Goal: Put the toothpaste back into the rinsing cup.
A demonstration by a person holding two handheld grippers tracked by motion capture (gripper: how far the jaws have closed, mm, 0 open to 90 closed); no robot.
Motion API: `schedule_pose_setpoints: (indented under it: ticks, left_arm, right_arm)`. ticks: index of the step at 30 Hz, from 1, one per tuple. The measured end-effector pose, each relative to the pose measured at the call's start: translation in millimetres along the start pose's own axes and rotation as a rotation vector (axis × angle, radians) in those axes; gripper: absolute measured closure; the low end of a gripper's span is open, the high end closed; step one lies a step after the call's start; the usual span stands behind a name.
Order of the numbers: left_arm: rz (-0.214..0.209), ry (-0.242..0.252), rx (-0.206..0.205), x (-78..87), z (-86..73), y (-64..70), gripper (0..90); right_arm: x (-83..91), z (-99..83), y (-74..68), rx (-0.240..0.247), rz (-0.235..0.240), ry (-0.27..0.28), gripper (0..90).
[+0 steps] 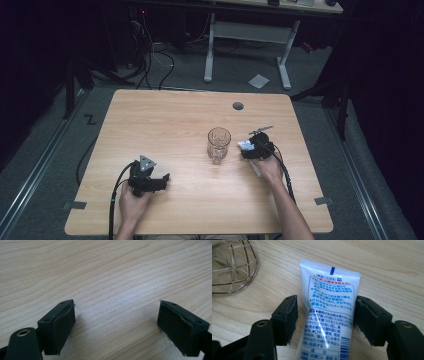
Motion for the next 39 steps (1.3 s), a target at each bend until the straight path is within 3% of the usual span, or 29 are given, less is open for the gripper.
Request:
schedule_pose_setpoints:
  ticks: [16,28,39]
  left_arm:
    - [0.0,0.0,0.0,0.0,0.0,0.0,15.1]
    - [0.0,0.0,0.0,0.0,0.0,0.0,15.2]
    - [0.0,0.0,0.0,0.0,0.0,-0.1,15.2]
  right_arm:
    - [3.7,-1.5,0.6,0.004,0.003,-0.024,46.5]
    - [8.0,-2.5,-1.6,0.001,0.043,-0.038,59.9]
    - [12.5,-1.9,-3.5,0.033,0.041,-0.031,66.5]
Point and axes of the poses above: each handheld gripper's, and its own axes: x roughly backward along the jaws, z roughly out of its top, y roughly to its right, the point moved 7 cm from there along -x, roughly forward along the jaws, and after that the axes turned 11 degrees about z, right-handed, at the moved point
